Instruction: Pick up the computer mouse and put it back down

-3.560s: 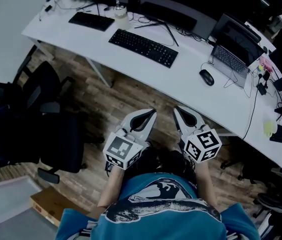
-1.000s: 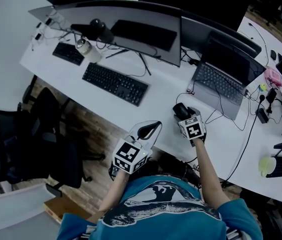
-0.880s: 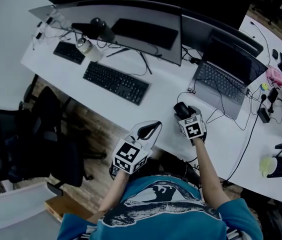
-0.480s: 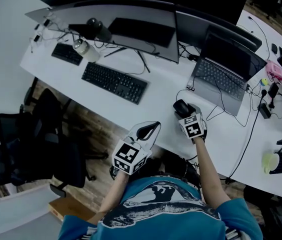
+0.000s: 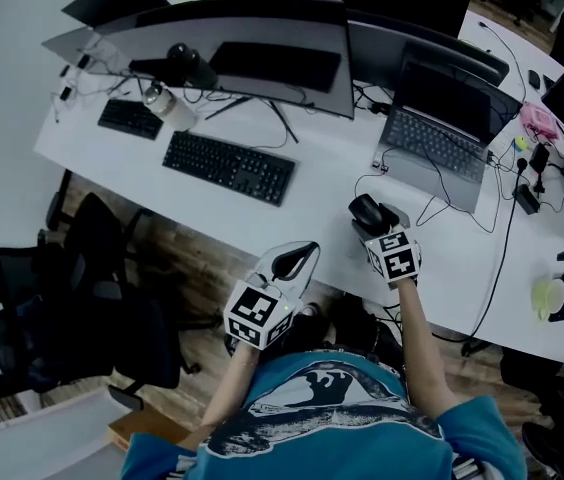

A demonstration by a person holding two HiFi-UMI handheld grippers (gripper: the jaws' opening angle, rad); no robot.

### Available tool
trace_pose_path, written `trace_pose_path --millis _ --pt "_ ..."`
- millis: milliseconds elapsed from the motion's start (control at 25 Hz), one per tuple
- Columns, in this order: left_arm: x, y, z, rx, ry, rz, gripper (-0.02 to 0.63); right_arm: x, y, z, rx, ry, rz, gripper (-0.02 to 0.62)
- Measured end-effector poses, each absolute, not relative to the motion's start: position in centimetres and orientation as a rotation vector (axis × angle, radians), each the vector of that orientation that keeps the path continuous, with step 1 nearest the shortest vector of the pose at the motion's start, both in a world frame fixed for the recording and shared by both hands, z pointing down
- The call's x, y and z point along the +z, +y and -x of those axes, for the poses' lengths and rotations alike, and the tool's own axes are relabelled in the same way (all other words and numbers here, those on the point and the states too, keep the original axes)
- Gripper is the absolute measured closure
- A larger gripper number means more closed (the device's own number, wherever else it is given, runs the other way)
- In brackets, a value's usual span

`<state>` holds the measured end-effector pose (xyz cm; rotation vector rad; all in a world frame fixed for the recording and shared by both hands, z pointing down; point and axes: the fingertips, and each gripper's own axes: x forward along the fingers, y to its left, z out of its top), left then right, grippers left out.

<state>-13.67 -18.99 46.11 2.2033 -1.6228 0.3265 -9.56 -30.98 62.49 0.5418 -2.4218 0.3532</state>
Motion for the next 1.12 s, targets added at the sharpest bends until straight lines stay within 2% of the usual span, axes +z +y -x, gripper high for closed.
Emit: trace_pose_path --millis 720,1120 --pt "44.8 -10.6 16.2 0.253 -1.503 -2.368 0.588 51.8 -20.6 8.7 0.355 -2.557 -0.763 0.292" --pt "45.2 -5.5 16.7 0.227 -1.403 -2.446 0.588 49.2 -13.9 8.7 0.337 -2.584 -0.871 0.292"
